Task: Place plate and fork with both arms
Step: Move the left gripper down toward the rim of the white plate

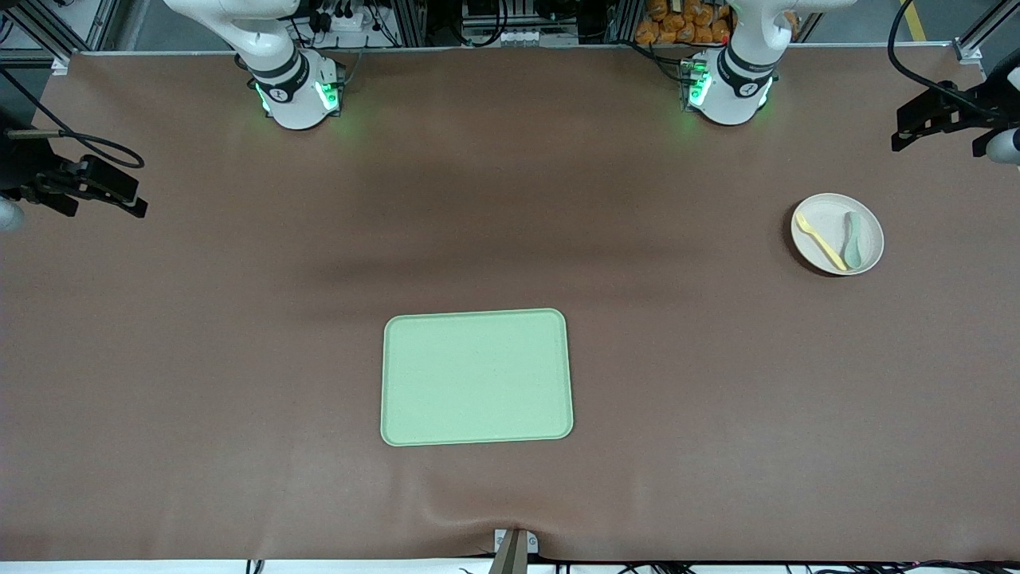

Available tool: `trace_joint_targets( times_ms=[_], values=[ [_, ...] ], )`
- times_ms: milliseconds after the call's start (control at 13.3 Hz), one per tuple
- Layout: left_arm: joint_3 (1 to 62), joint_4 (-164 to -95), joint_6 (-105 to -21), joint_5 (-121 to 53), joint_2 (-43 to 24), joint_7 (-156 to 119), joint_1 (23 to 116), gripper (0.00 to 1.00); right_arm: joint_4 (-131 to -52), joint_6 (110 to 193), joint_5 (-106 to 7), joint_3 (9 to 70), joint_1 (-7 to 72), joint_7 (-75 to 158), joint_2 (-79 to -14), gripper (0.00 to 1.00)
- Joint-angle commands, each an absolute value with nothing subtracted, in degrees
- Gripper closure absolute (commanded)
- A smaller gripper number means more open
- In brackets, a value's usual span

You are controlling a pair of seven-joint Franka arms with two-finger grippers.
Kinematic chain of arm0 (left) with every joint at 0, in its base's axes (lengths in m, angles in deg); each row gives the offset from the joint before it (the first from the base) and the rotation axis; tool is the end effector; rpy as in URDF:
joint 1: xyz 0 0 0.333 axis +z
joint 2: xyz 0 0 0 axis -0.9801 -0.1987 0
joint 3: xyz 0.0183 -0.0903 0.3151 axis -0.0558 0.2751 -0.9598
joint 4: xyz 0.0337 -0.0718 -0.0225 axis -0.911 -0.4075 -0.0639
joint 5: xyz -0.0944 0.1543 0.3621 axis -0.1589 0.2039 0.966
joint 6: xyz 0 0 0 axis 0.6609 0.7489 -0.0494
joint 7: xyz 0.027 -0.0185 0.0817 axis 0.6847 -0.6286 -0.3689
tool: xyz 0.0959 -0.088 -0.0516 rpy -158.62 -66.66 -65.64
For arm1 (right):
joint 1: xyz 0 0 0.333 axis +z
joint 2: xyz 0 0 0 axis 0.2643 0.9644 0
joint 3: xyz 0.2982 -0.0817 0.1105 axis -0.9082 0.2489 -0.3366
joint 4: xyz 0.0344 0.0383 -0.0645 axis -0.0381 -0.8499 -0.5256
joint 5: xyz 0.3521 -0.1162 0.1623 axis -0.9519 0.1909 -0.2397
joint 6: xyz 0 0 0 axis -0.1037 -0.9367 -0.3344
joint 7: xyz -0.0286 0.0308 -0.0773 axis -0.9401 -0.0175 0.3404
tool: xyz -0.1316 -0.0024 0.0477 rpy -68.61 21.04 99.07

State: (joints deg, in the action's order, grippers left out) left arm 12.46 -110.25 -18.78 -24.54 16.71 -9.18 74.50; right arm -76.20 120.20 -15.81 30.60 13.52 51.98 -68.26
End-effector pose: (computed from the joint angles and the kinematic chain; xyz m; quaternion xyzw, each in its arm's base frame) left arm 0.5239 -0.0285 0.6662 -0.9968 0.0519 0.0612 0.0068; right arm 0.5677 0.0227 0.6323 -0.9991 0.0301 0.0097 0.0281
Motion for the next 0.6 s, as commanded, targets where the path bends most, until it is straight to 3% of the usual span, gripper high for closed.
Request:
trace_joint_targets(
  times_ms=[0,526],
  values=[
    [12.3,-110.6,-18.0,-24.9,17.6,-8.2,74.3,0.00,-76.2,119.9,-16.4,30.5,13.0,51.3,-68.4,0.00],
    [11.6,-111.2,-18.3,-22.0,12.6,-9.9,77.6,0.00,-76.1,120.0,-16.5,30.4,12.6,51.3,-68.3,0.00]
  ],
)
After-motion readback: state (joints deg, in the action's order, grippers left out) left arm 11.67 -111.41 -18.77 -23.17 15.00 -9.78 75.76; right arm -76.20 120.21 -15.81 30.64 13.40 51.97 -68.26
